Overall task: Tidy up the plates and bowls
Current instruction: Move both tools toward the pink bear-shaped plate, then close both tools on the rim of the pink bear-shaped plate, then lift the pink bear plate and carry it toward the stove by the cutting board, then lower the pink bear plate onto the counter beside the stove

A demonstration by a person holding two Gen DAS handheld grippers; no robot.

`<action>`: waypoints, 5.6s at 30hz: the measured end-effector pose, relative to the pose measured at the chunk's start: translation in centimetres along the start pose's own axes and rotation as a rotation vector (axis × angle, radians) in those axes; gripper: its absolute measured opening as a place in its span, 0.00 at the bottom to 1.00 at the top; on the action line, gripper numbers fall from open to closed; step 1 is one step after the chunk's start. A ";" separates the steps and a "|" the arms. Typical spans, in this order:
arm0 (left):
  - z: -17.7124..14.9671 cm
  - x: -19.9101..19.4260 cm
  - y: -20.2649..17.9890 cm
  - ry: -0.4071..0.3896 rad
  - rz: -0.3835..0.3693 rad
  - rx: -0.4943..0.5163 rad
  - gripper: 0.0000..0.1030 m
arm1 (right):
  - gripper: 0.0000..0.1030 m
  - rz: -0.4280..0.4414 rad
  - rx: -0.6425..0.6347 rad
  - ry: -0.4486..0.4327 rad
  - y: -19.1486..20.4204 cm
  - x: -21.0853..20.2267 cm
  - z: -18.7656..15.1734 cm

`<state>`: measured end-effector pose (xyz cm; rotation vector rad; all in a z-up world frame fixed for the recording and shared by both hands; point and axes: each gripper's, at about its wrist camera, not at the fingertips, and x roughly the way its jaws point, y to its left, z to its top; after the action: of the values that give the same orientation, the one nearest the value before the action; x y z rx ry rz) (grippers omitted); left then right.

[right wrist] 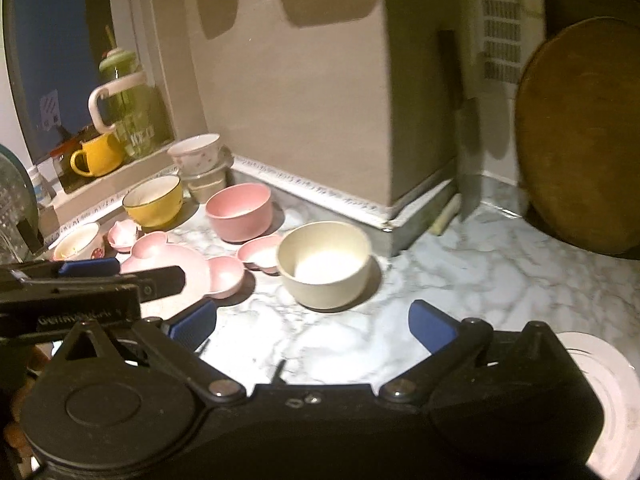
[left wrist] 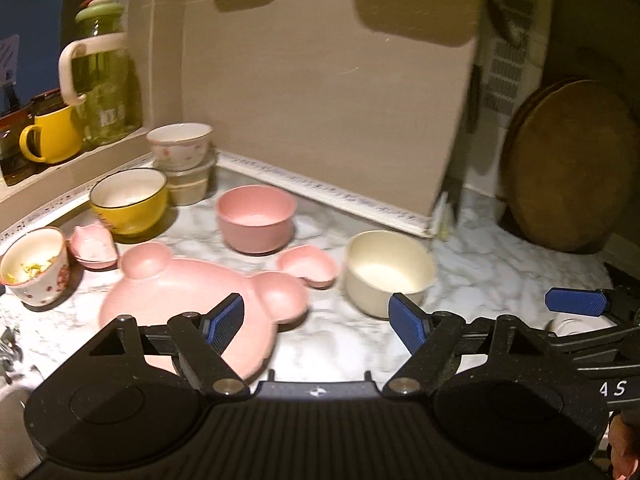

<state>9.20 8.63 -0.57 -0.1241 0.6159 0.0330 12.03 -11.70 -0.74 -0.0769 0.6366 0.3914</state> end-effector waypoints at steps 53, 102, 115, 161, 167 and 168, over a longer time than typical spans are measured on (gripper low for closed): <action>0.9 13.9 21.2 0.352 0.065 -0.095 0.20 | 0.13 -0.001 0.154 0.320 12.5 17.2 -0.6; 4.1 2.2 0.0 0.197 -0.124 0.100 0.19 | 0.13 -0.005 0.069 0.140 -3.8 -1.2 0.7; 3.1 2.3 -11.1 0.196 -0.258 0.183 0.19 | 0.13 -0.116 0.090 0.093 -12.5 -7.2 -1.0; -4.2 10.2 -28.9 0.297 -0.289 0.355 0.19 | 0.13 -0.225 0.250 0.162 -30.2 -6.4 -9.1; -4.7 10.2 -29.1 0.294 -0.277 0.372 0.19 | 0.14 -0.251 0.230 0.189 -30.1 -5.6 -9.4; -4.7 10.3 -29.0 0.294 -0.272 0.371 0.19 | 0.14 -0.248 0.228 0.187 -30.1 -5.6 -9.4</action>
<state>16.87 -20.84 -7.24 0.1507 0.8834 -0.3676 14.01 -43.20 -6.41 0.0255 0.8421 0.0703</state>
